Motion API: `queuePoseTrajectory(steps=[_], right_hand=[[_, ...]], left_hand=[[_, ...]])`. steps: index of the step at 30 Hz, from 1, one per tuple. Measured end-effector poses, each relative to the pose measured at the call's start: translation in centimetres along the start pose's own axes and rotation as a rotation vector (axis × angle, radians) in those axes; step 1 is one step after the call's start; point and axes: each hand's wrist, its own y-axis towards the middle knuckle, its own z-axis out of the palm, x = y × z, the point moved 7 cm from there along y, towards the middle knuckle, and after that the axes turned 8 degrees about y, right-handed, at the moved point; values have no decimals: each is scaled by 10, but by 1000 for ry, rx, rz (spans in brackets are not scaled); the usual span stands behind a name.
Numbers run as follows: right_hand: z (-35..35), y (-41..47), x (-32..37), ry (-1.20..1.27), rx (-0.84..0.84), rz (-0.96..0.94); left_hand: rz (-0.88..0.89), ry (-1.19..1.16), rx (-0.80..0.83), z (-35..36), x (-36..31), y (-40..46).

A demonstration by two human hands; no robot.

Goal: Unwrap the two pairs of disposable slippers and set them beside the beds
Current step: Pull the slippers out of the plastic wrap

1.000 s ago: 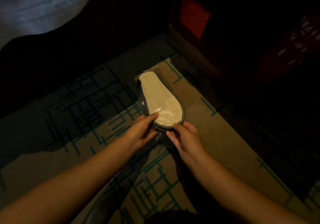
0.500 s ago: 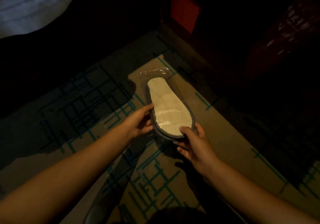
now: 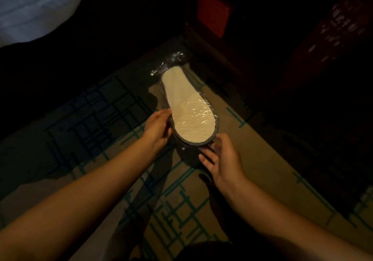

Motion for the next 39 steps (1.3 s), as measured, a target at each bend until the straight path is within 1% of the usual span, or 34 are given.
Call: queuePoseTrajectory(steps=[2,4,6,8,10,14,18,22,24,27,29,31,33,34,36,37,39], right_hand=[[3,0,0,-41,14,-17],[7,1,-2,-95,10,-20],[10,2,-5,-90,-5,-16],[13,2,-8,-55,-14,-18],[14,3,-9,-28,-20,-15],[12,2,-14,-20,-34,-4],[4,0,-22,13,-66,23],[-15,2,-18,-22,-56,18],[-23,2,-19,-50,-27,27],[-30,4,-25,-77,-16,5],[-37,6,-25,-81,-40,-31],[-47,7,-26,-64,-71,-41],[-57,7,-28,-40,-84,-31],[-61,8,-29,-27,-87,-24],[-65,9,-31,-8,-96,-17],[-64,9,-31,1,-95,-17],[-62,9,-34,32,-81,-9]], left_hand=[[-27,-29,56,-7,1,-6],[-76,-52,154,-9,5,-13],[-159,-52,244,-8,17,-20],[-280,5,280,-9,32,-28],[-331,32,310,-8,43,-31],[-316,0,262,-2,44,-26],[-262,99,228,3,39,-15],[-353,169,270,4,36,-14],[-352,204,226,-4,26,-6],[-284,151,128,-11,9,4],[-192,117,71,-19,-4,9],[-96,77,67,-27,-17,14],[-146,6,118,-29,-14,16],[-215,30,136,-28,-4,17],[-317,178,165,-23,23,12],[-336,236,182,-21,34,9],[-340,233,178,-17,46,7]])
